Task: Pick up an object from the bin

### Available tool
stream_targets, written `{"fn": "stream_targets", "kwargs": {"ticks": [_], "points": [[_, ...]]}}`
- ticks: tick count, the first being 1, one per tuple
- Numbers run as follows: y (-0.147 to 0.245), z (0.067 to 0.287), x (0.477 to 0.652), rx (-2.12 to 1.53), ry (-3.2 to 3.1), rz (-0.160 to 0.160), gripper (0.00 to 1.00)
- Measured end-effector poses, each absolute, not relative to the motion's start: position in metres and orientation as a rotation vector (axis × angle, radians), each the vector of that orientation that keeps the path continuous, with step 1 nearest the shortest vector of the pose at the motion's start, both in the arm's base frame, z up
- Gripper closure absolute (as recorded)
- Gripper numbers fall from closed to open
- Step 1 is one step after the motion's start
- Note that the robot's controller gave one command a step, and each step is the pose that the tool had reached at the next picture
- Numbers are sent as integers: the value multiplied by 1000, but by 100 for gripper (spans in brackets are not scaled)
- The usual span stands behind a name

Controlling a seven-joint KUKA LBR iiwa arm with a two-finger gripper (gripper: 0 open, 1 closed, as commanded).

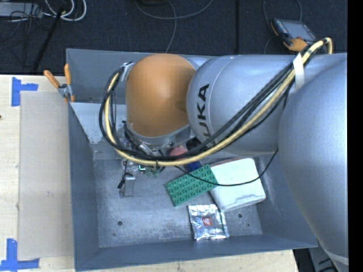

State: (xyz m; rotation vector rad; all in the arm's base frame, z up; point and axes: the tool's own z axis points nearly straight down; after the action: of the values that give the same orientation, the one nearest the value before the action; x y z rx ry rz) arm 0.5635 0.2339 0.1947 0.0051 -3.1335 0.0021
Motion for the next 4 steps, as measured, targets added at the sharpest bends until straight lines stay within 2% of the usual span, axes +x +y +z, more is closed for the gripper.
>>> {"fn": "stream_targets", "kwargs": {"ticks": [1,2,3,4], "points": [[120,209,618,123,-3144,5,0],[53,163,601,275,-3124,1,0],[45,66,563,503,-3093,-1,0],[44,70,565,496,-3101,-2,100]]}}
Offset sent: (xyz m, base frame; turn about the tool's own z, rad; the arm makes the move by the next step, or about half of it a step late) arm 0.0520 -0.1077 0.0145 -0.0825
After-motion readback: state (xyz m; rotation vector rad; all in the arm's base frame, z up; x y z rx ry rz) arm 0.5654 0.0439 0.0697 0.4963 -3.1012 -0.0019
